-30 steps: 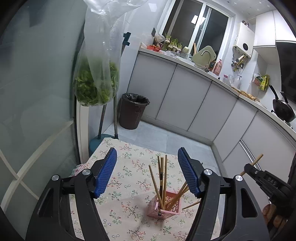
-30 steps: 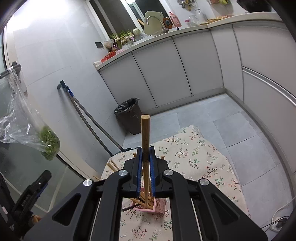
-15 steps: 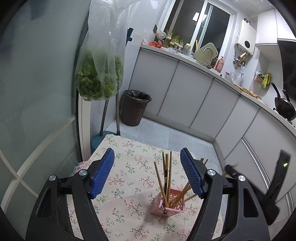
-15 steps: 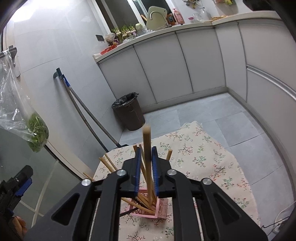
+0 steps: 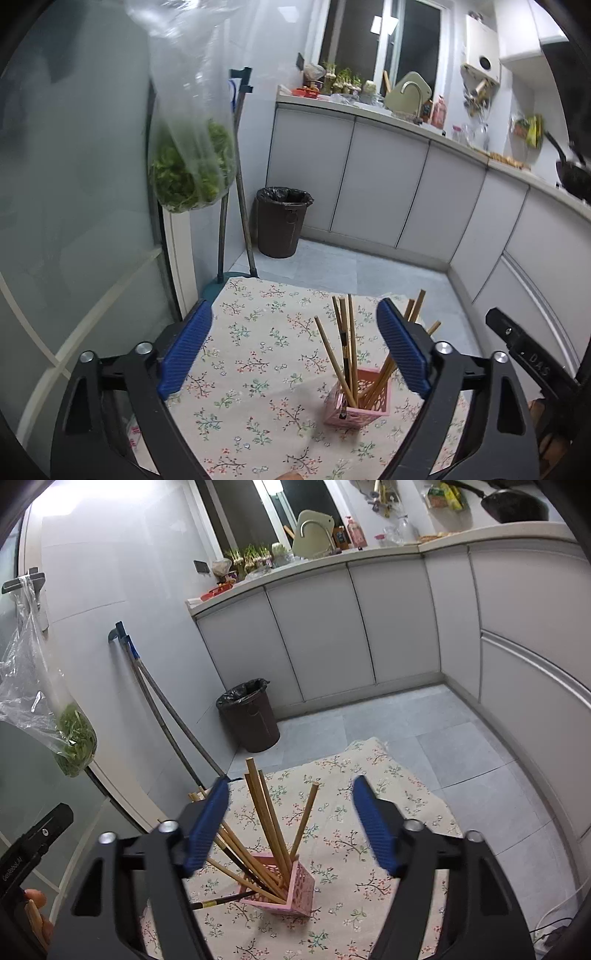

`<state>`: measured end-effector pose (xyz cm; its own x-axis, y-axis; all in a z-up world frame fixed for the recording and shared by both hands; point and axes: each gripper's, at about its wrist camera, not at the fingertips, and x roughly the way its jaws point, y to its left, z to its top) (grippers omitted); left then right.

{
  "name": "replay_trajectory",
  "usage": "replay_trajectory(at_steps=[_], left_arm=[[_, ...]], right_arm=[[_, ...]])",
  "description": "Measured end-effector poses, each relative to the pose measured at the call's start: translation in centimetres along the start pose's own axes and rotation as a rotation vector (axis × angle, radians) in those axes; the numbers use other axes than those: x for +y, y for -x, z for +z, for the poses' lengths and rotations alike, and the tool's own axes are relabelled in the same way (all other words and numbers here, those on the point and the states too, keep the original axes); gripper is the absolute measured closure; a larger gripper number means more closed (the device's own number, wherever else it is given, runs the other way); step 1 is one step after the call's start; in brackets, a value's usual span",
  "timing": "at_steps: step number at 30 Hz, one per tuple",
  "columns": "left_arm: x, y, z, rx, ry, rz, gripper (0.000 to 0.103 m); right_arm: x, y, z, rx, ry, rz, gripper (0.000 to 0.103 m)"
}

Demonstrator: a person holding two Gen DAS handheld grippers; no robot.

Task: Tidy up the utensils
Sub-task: 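Lift both open tools away from the pink basket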

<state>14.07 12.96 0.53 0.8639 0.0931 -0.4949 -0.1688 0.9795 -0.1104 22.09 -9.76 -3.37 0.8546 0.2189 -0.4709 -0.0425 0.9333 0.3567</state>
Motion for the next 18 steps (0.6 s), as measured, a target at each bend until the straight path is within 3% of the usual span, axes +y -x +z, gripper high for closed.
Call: replay_trajectory(at_steps=[1, 4, 12, 18], left_arm=[[-0.3, 0.2, -0.1, -0.004, -0.003, 0.001, 0.007], [-1.1, 0.8, -0.1, -0.032, -0.014, 0.021, 0.007], [-2.2, 1.3, -0.6, -0.05, -0.018, 0.025, 0.007], [-2.8, 2.3, -0.4, -0.044, 0.008, -0.024, 0.007]], right_arm=[[-0.1, 0.2, 0.0, 0.0, 0.003, -0.006, 0.024], [-0.3, 0.7, 0.0, 0.004, 0.008, -0.026, 0.015], [-0.9, 2.4, -0.1, -0.005, 0.017, -0.084, 0.008], [-0.6, 4.5, -0.2, -0.033, 0.059, -0.107, 0.007]])
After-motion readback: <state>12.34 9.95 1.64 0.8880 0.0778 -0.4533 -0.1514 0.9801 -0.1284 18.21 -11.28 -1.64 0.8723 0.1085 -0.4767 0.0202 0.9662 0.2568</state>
